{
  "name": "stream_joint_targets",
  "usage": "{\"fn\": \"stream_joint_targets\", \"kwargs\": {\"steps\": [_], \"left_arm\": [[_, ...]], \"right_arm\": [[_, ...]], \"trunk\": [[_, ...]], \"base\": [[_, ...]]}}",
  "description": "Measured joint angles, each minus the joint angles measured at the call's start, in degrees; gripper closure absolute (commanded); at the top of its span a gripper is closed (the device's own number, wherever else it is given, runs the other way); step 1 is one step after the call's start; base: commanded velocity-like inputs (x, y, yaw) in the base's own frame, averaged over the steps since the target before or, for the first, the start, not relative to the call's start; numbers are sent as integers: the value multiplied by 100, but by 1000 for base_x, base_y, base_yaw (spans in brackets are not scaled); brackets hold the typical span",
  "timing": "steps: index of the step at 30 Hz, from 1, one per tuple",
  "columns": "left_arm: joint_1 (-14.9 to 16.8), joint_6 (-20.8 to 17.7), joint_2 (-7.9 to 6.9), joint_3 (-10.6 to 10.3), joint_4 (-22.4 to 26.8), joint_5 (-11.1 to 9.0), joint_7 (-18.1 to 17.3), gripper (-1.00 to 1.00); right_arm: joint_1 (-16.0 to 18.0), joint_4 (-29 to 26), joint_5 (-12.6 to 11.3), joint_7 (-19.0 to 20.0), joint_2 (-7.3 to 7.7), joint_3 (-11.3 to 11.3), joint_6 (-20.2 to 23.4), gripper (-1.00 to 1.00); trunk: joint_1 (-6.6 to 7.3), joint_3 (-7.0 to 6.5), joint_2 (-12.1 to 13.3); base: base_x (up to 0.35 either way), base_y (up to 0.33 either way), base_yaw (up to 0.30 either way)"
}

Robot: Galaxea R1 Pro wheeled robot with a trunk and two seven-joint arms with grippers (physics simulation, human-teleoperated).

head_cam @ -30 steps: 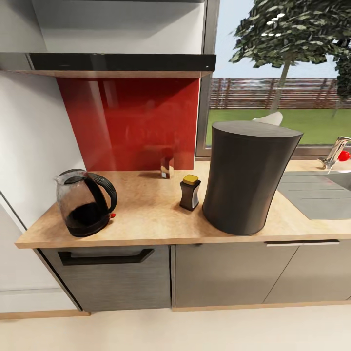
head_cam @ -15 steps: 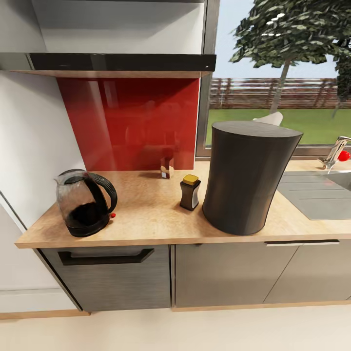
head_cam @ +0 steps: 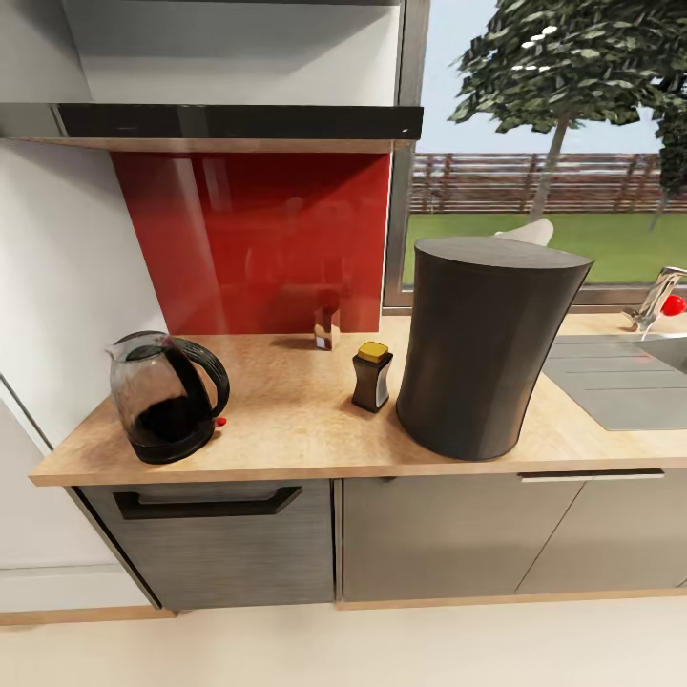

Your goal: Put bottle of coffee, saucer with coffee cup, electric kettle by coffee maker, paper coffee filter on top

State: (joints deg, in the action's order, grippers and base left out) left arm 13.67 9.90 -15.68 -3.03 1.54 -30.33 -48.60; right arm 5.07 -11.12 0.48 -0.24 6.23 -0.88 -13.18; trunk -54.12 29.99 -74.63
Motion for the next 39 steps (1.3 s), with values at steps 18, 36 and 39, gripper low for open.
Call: {"fn": "stream_joint_targets", "kwargs": {"steps": [18,36,39], "left_arm": [[-17,-1,-2,65,2,-4,3,-100],[-19,-1,4,63,3,-7,3,-100],[-19,-1,4,65,4,-7,0,-100]], "right_arm": [[0,0,5,0,-11,-8,-1,-100],[1,2,8,-3,-17,-8,-7,-100],[2,2,8,-7,-18,-8,-9,-100]], "trunk": [[1,0,0],[0,0,0],[0,0,0]], "base": [[36,-116,0],[10,-36,75],[0,0,265]]}}
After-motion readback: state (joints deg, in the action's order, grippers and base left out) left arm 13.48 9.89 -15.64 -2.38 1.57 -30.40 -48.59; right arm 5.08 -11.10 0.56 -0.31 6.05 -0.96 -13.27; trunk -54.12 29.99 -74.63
